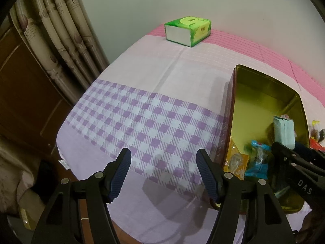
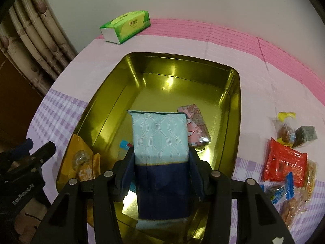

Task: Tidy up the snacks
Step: 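Lower the teal-and-navy box into the gold tin with right gripper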

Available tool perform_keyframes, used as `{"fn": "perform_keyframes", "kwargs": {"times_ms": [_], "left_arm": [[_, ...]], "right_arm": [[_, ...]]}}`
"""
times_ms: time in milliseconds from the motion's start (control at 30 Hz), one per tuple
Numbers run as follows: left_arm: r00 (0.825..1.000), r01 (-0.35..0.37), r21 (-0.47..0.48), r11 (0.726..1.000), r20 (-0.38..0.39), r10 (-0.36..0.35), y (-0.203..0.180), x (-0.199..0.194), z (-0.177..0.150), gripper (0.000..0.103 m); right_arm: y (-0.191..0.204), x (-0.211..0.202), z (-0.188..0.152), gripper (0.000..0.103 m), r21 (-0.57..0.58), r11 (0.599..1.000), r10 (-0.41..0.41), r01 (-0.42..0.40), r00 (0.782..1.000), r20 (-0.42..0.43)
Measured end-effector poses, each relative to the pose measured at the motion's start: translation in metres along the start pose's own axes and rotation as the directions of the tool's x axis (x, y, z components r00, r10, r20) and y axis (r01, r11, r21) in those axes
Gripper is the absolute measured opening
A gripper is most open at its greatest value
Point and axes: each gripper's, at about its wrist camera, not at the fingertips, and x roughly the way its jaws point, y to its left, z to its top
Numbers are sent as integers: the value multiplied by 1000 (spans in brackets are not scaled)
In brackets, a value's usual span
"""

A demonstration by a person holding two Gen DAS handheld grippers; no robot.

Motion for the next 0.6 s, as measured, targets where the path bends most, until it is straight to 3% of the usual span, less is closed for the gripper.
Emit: {"fn": "perform_keyframes", "kwargs": {"times_ms": [600], "left_arm": [[1000,2,7,1000,-3,-2,-4,1,0,68]], "right_arm": [[2,-1,-3,50,-21,1000,-14,14,1000,16]]}}
